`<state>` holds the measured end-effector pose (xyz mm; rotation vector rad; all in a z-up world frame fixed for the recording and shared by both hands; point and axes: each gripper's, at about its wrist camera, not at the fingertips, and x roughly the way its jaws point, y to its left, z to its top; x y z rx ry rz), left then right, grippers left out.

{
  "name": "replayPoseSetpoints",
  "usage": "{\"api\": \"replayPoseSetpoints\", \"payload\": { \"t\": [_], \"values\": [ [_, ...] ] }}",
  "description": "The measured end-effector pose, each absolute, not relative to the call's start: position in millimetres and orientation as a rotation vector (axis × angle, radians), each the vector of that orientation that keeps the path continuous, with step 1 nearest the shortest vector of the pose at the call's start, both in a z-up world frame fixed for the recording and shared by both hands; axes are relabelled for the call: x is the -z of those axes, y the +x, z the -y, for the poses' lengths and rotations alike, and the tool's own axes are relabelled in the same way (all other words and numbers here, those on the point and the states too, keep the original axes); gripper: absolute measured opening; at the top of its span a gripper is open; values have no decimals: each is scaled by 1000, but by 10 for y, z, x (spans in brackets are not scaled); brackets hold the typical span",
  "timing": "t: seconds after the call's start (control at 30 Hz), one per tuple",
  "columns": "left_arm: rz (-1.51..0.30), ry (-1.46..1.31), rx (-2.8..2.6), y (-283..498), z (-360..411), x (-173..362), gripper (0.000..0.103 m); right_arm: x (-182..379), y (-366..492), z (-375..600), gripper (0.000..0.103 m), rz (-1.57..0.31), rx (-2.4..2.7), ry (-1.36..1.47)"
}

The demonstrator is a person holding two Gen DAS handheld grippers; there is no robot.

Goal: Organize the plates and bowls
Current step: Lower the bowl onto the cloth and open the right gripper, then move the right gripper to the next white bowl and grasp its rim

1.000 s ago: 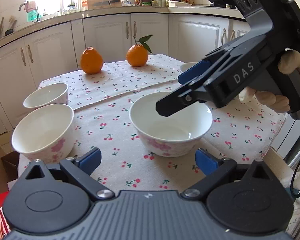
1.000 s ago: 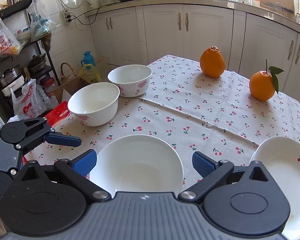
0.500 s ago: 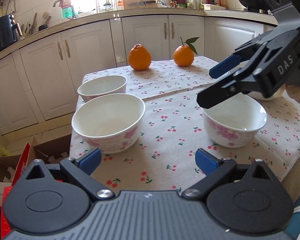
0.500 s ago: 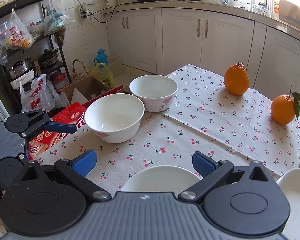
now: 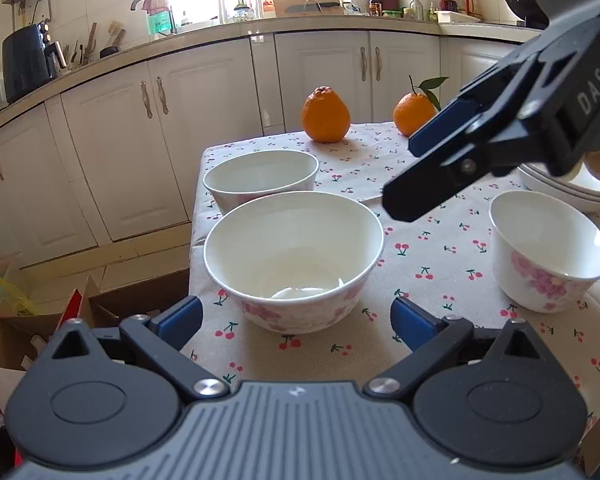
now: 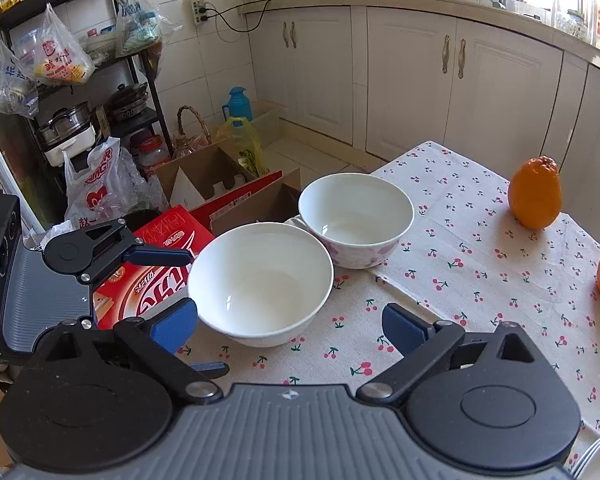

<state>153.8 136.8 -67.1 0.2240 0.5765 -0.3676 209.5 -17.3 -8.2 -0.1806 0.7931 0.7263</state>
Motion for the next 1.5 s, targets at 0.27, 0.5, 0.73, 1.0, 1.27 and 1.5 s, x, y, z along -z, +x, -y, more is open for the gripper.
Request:
{"api": "replayPoseSetpoints", "payload": {
  "t": [0.27, 0.5, 0.73, 1.0, 1.27, 1.5],
  "values": [
    [-572, 187, 376, 1695, -1415, 712, 99, 268, 2488, -12, 85, -892, -745, -160],
    [-568, 181, 403, 1707, -1419, 711, 97, 398, 2688, -56, 73, -944, -747, -121],
    [-569, 183, 421, 1706, -1406, 697, 92, 414, 2722, -86, 63, -956, -767, -117],
    [-569, 183, 422, 1717, -1402, 691, 92, 413, 2732, -121, 59, -960, -784, -111],
    [-571, 183, 422, 1721, -1401, 691, 92, 425, 2772, -145, 56, -963, -787, -105],
    [-580, 200, 424, 1726, -1372, 664, 92, 403, 2756, -94, 56, -967, -791, -84]
  ]
}}
